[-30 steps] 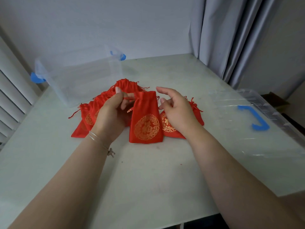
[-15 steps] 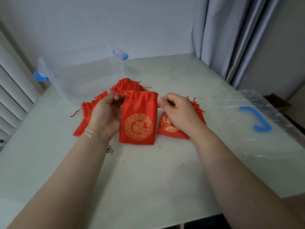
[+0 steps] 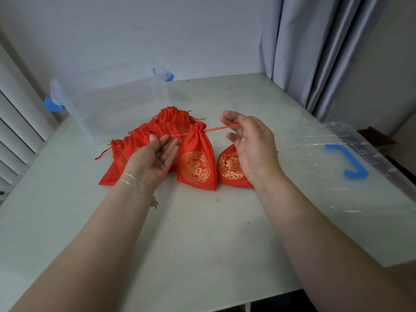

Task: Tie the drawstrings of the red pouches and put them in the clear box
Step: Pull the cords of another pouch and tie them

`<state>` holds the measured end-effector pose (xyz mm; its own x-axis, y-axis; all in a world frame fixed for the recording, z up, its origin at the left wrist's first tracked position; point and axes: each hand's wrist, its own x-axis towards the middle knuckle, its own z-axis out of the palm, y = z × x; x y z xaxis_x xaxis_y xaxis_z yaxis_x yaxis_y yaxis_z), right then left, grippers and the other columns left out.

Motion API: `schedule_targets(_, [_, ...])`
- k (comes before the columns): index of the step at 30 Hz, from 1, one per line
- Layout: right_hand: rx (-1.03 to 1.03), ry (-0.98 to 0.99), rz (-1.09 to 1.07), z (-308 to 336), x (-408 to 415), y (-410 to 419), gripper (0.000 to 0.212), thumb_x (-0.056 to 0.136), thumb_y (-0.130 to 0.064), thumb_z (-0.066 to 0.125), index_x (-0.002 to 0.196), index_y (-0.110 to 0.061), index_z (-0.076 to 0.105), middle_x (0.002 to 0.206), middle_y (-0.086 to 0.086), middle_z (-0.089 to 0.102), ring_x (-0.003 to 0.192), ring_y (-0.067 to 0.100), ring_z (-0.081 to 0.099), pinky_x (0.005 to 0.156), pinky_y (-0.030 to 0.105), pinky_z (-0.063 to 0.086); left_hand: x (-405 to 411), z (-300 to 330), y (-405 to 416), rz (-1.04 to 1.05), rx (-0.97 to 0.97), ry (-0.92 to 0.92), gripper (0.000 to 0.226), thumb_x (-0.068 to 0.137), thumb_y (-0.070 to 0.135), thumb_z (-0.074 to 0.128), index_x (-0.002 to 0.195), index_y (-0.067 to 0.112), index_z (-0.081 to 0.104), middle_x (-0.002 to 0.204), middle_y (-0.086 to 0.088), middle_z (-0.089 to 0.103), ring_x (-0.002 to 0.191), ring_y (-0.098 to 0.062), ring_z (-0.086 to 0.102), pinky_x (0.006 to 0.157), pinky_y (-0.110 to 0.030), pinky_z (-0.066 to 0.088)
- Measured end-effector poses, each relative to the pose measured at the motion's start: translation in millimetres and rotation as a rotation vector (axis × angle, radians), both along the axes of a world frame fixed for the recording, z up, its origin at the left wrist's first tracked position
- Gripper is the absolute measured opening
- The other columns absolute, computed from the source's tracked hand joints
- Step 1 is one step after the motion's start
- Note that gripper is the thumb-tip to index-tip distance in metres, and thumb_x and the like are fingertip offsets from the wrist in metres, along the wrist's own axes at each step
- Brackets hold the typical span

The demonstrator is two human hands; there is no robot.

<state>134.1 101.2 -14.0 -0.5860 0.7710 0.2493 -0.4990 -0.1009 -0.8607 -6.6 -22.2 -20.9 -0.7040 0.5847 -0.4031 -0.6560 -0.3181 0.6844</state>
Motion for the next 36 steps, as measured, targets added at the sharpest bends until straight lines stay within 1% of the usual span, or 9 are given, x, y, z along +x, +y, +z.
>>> schedule_targets(4, [-0.02,0.089,0.081,2.0,1.9,-3.1,0.034,0.098,-0.007,0.041,0.065,-0.011,0.046,0.059,0.007,0.06,0.069,0.024,0.067,0.079,0.031,0.053,2.3,-0.1,1.3,-0.018,-0.03,0.01,0.03,0.099,0.027,0.044,0.083,0.005,0.058,0.061,-0.005,0.071,0.056,-0.013,0.07,0.053,-0.022,0.057])
schedule_targets(8, [0.623,-0.327,-0.179,-8.4,1.1,-0.4,0.021,0.092,-0.018,0.06,0.08,-0.015,0.042,0.062,0.003,0.041,0.053,0.003,0.04,0.059,0.02,0.041,4.3,-1.5,2.1,-0.006,-0.03,0.134,0.033,0.099,0.033,0.044,0.085,0.008,0.059,0.064,0.001,0.072,0.063,-0.008,0.07,0.056,-0.019,0.056])
schedule_targets(11, [0.766,-0.45,-0.129,-11.5,-3.4,-2.7,0.032,0.086,-0.024,0.067,0.112,-0.024,0.049,0.079,-0.015,0.052,0.071,-0.004,0.054,0.081,0.02,0.05,6.3,0.3,0.8,0.026,-0.035,0.296,0.036,0.099,0.036,0.042,0.083,0.009,0.06,0.071,0.002,0.071,0.071,-0.008,0.071,0.06,-0.018,0.055])
schedule_targets(14, [0.938,-0.593,-0.168,-14.1,-5.7,-4.9,0.022,0.083,-0.036,0.063,0.105,-0.034,0.062,0.105,-0.018,0.065,0.097,0.005,0.062,0.097,0.043,0.046,13.7,6.8,-1.6,0.045,-0.019,0.504,0.036,0.1,0.033,0.043,0.08,0.009,0.062,0.085,-0.002,0.071,0.081,-0.011,0.069,0.069,-0.021,0.056])
schedule_targets(17, [0.866,-0.631,-0.153,-16.6,-6.3,-4.7,0.019,0.082,-0.033,0.068,0.1,-0.031,0.069,0.099,-0.016,0.07,0.086,0.004,0.065,0.093,0.039,0.047,25.7,12.6,-3.4,0.032,0.015,0.758,0.037,0.1,0.03,0.043,0.077,0.009,0.064,0.092,-0.007,0.07,0.086,-0.015,0.066,0.074,-0.024,0.053])
schedule_targets(21, [0.774,-0.628,-0.018,-15.5,-7.1,-9.6,0.013,0.083,-0.033,0.069,0.086,-0.02,0.074,0.072,-0.001,0.07,0.056,0.003,0.052,0.063,0.03,0.045,37.3,14.5,-3.1,-0.03,0.013,0.965,0.035,0.095,0.035,0.046,0.075,0.015,0.067,0.084,0.001,0.07,0.081,-0.014,0.063,0.074,-0.025,0.053])
schedule_targets(28, [0.715,-0.495,0.128,-18.6,-8.0,-18.2,0.02,0.085,-0.001,0.057,0.088,-0.017,0.069,0.067,-0.016,0.062,0.063,-0.006,0.052,0.063,0.021,0.044,38.2,6.7,0.5,-0.211,-0.062,1.167,0.017,0.079,0.017,0.069,0.092,0.018,0.058,0.084,0.008,0.06,0.08,-0.006,0.054,0.074,-0.021,0.048])
schedule_targets(32, [0.62,-0.397,0.185,-13.7,-4.0,-18.4,0.022,0.085,0.0,0.047,0.075,-0.018,0.055,0.05,-0.002,0.049,0.048,0.006,0.045,0.054,0.019,0.038,33.9,6.1,0.8,-0.281,-0.003,1.167,0.031,0.077,0.005,0.072,0.097,0.012,0.048,0.091,-0.003,0.054,0.076,-0.005,0.058,0.074,-0.02,0.05])
schedule_targets(36, [0.478,-0.298,0.224,-7.2,-2.5,-19.2,0.015,0.099,-0.007,0.044,0.093,-0.004,0.057,0.054,0.01,0.048,0.042,0.003,0.045,0.05,0.01,0.036,30.4,3.8,-1.4,-0.403,0.006,1.064,0.04,0.076,0.006,0.073,0.105,0.009,0.045,0.095,-0.014,0.056,0.073,-0.033,0.065,0.078,-0.042,0.055])
